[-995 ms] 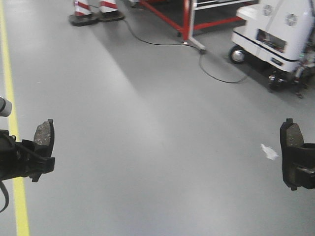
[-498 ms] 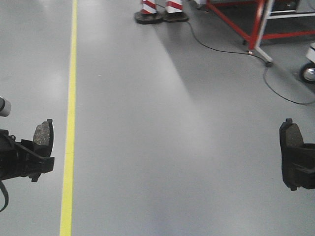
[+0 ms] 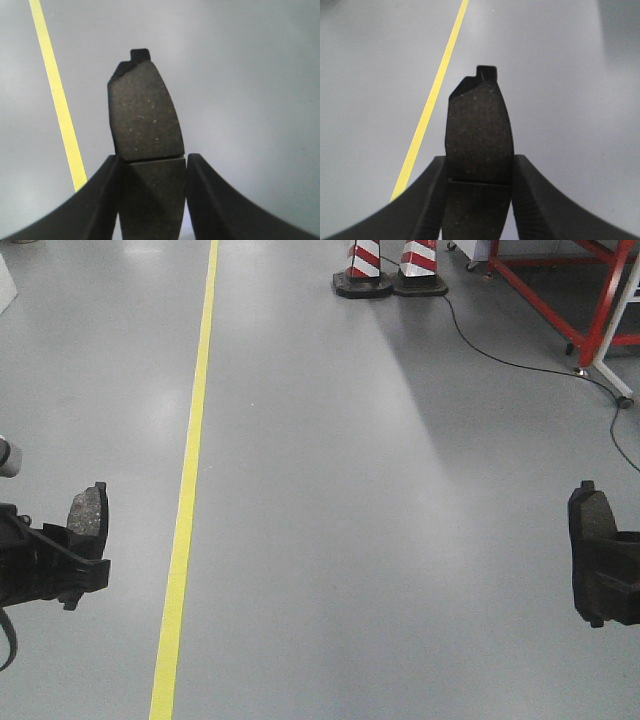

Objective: Move and align brake pads A on conveyor
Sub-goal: 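Drive forward along the yellow floor line toward the cones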

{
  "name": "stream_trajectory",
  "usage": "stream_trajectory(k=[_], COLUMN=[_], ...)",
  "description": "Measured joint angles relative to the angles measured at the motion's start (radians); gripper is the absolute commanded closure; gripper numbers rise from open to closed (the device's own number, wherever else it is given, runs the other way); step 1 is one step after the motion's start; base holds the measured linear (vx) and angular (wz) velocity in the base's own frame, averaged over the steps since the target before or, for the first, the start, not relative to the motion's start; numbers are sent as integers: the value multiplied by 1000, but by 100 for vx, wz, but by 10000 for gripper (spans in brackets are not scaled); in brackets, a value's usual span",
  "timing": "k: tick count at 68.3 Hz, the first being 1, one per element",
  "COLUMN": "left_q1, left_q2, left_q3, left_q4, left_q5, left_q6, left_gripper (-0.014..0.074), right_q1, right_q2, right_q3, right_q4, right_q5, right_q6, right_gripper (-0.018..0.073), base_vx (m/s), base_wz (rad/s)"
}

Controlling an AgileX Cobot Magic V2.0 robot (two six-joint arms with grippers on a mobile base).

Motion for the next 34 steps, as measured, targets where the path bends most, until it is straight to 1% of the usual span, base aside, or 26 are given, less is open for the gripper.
stream_trajectory(k=[34], left_q1=[0], left_q2=[0], left_q3=[0], left_q4=[0], left_q5=[0], left_q6=[0], left_gripper=[545], right_q1=[0], right_q2=[0], right_q3=[0], right_q4=[0], right_q5=[0], right_q6=[0], right_gripper=[461], base_vx=[47], base_wz=[4])
